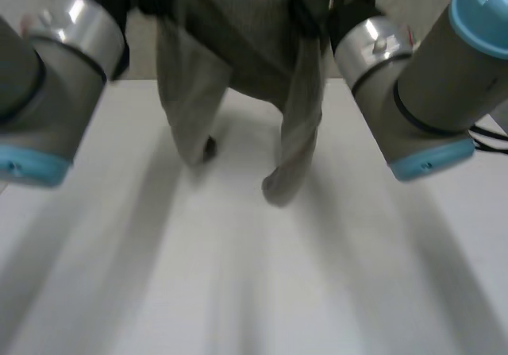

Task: Fold the towel.

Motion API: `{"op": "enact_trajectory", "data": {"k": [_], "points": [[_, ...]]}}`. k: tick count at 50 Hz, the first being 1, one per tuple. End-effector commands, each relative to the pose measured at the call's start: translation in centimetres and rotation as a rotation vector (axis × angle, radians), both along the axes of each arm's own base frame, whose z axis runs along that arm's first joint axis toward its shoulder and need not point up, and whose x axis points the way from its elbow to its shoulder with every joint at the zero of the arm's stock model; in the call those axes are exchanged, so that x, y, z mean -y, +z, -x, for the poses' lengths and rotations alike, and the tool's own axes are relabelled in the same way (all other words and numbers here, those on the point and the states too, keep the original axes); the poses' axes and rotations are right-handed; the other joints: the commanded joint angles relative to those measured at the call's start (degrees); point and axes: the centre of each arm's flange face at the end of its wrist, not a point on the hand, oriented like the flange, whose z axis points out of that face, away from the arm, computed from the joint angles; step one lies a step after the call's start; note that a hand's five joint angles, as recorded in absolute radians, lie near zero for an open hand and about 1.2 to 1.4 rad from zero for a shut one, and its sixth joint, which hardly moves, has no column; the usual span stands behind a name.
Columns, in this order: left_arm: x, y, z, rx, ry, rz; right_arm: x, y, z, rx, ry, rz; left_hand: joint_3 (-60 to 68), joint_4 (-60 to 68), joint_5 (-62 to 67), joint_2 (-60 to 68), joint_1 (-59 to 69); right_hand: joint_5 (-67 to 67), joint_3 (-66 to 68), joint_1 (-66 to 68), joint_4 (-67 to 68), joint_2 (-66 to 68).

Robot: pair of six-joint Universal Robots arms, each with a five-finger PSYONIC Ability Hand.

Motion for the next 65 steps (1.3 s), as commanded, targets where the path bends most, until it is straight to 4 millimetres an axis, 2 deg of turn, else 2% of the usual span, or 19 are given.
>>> {"op": "enact_trajectory", "data": {"k": [1,2,3,4,5,7,13,17,18,19,21,23,26,31,40,45,54,59,65], "points": [[-0.3,-12.9,-2.9,0.258,0.076,-0.315,-3.0,-8.3,0.9,-0.346,0.105,-0.265,10.26,10.20,10.72,10.24,11.31,3.38,3.22,1.83,3.55,4.02],[-0.5,-14.9,-3.4,0.313,0.088,-0.357,-4.1,-10.4,1.4,-0.425,0.119,-0.349,10.26,10.20,10.72,10.24,11.31,3.38,3.22,1.83,3.55,4.02],[-0.5,-15.0,-3.4,0.314,0.088,-0.358,-4.1,-10.4,1.5,-0.426,0.119,-0.350,10.26,10.20,10.72,10.24,11.31,3.38,3.22,1.83,3.55,4.02],[-0.7,-16.8,-3.9,0.367,0.095,-0.390,-5.2,-12.2,2.0,-0.485,0.138,-0.429,10.26,10.20,10.72,10.24,11.31,3.38,3.22,1.83,3.55,4.02],[-0.7,-16.8,-3.9,0.367,0.095,-0.390,-6.1,-13.6,2.6,-0.533,0.151,-0.499,10.26,10.20,10.72,10.24,11.31,3.38,3.22,1.83,3.55,4.02],[-1.3,-19.4,-4.6,0.455,0.087,-0.429,-6.9,-14.5,3.0,-0.563,0.161,-0.550,10.26,10.20,10.72,10.24,11.31,3.38,3.22,1.83,3.55,4.02],[-2.2,-20.4,-4.7,0.495,0.032,-0.435,-8.1,-16.1,3.9,-0.582,0.171,-0.646,10.26,10.20,10.72,10.24,11.31,3.38,3.22,1.83,3.55,4.02],[-2.5,-19.6,-4.5,0.483,0.012,-0.414,-8.2,-16.0,4.1,-0.552,0.166,-0.670,10.26,10.20,10.72,10.24,11.31,2.94,2.78,1.38,3.10,3.57],[-2.6,-19.3,-4.5,0.480,0.011,-0.405,-8.2,-16.0,4.2,-0.536,0.162,-0.676,10.26,10.20,10.72,10.24,11.31,-14.05,-14.21,-15.61,-13.88,-13.41],[-2.6,-19.3,-4.5,0.480,0.011,-0.405,-8.2,-16.0,4.2,-0.535,0.162,-0.676,10.26,10.20,10.72,10.24,11.31,-14.22,-14.38,-15.78,-14.05,-13.58],[-2.7,-19.1,-4.5,0.476,0.011,-0.400,-7.2,-15.6,4.6,-0.480,0.132,-0.656,10.26,10.20,10.72,10.24,11.31,-50.56,-50.72,-52.12,-50.40,-49.93],[-2.8,-19.1,-4.4,0.476,0.008,-0.398,-6.4,-15.4,5.1,-0.443,0.108,-0.641,10.26,10.20,10.72,10.24,11.31,-57.55,-57.71,-59.11,-57.39,-56.91],[-2.9,-19.2,-4.4,0.477,0.006,-0.403,-5.4,-14.7,5.6,-0.389,0.083,-0.614,10.26,10.20,10.72,10.24,11.31,-58.79,-58.96,-60.35,-58.63,-58.16],[-3.4,-19.6,-4.4,0.475,-0.001,-0.421,-3.3,-12.0,6.8,-0.270,0.044,-0.565,10.26,10.20,10.72,10.24,11.31,-60.30,-60.47,-61.86,-60.14,-59.67],[-3.7,-20.0,-4.5,0.444,-0.008,-0.455,-2.8,-11.4,6.9,-0.290,0.121,-0.587,10.26,10.20,10.72,10.24,11.31,-57.28,-57.44,-58.84,-57.12,-56.65],[-3.9,-20.1,-4.6,0.444,-0.009,-0.461,-2.7,-10.9,5.9,-0.376,0.190,-0.482,10.26,10.20,10.72,10.24,11.31,-50.21,-50.37,-51.77,-50.05,-49.58],[-4.5,-20.3,-4.3,0.451,-0.025,-0.466,-1.5,-11.4,4.5,-0.437,0.290,-0.459,10.26,10.20,10.72,10.24,11.31,-54.93,-55.09,-56.48,-54.76,-54.29],[-4.7,-20.0,-4.4,0.447,-0.024,-0.457,-0.3,-13.6,3.4,-0.473,0.370,-0.582,10.26,10.20,10.72,10.24,11.31,-54.26,-54.42,-55.81,-54.09,-53.62],[-4.7,-20.0,-4.5,0.446,-0.022,-0.455,1.2,-14.9,3.0,-0.479,0.353,-0.599,10.26,10.20,10.72,10.24,11.31,-50.05,-50.21,-51.61,-49.89,-49.41]]}}
